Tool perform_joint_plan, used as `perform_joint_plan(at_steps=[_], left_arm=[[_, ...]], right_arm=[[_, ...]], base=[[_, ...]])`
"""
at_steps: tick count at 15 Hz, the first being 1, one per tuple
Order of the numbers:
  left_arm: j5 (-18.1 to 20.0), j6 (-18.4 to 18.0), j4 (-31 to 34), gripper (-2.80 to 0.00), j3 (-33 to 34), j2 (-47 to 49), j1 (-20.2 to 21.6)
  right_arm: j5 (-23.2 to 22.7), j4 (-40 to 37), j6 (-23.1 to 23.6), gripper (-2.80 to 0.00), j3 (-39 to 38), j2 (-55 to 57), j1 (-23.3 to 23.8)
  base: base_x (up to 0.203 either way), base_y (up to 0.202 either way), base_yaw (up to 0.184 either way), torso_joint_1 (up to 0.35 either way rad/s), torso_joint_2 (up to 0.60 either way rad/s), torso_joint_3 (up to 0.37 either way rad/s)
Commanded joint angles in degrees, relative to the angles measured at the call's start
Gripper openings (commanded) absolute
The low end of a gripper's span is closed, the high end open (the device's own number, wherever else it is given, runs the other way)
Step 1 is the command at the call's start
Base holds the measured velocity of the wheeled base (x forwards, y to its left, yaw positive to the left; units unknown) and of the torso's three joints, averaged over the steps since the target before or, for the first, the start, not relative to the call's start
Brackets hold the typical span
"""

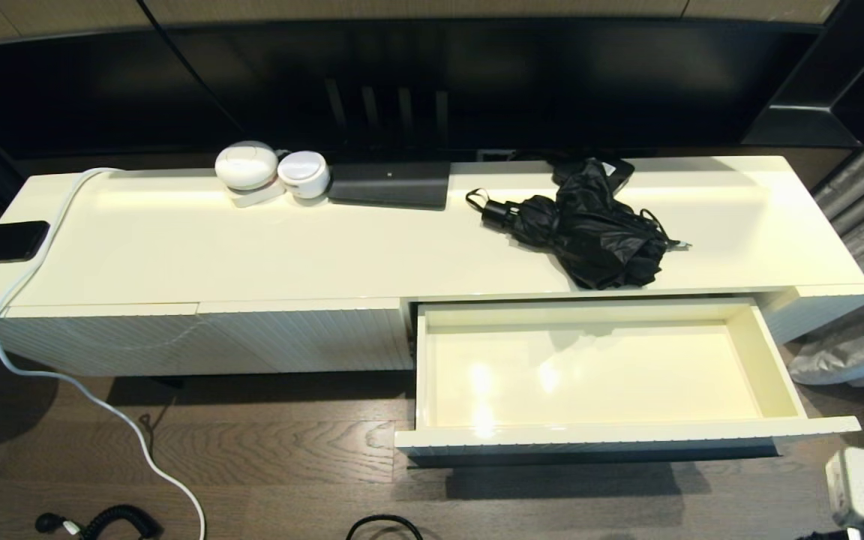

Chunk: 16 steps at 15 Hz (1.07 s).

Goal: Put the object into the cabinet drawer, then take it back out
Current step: Close the drawer

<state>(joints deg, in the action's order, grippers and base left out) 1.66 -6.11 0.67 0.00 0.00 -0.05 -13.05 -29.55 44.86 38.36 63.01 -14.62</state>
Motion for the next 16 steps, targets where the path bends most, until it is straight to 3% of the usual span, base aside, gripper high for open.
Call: perform_joint_plan(at_steps=[1,5,8,12,16], left_arm=[[0.01,-0.04,0.03,-2.8,0.0,0.0,-0.04],[0.01,-0.04,0.03,-2.8,0.0,0.0,-0.04],[0.01,-0.04,0.03,-2.8,0.0,0.0,-0.04],[0.01,-0.04,0.03,-2.8,0.0,0.0,0.05],[0.01,-0.04,-0.03,-2.8,0.0,0.0,0.04]], right_arm=[[-0.72,-0.24,0.24,-2.8,-2.82,0.13,0.16],[-1.62,-0.11,0.28,-2.8,-7.52,2.64,0.47],[-1.71,4.32,0.3,-2.8,-11.03,4.68,0.55],[-1.24,31.87,0.79,-2.8,-20.41,12.93,0.79],[2.9,45.6,1.3,-2.8,-21.9,16.91,-0.09]], base=[[0.0,0.0,0.0,0.0,0.0,0.0],[0.0,0.0,0.0,0.0,0.0,0.0],[0.0,0.0,0.0,0.0,0.0,0.0],[0.0,0.0,0.0,0.0,0.0,0.0],[0.0,0.0,0.0,0.0,0.0,0.0]])
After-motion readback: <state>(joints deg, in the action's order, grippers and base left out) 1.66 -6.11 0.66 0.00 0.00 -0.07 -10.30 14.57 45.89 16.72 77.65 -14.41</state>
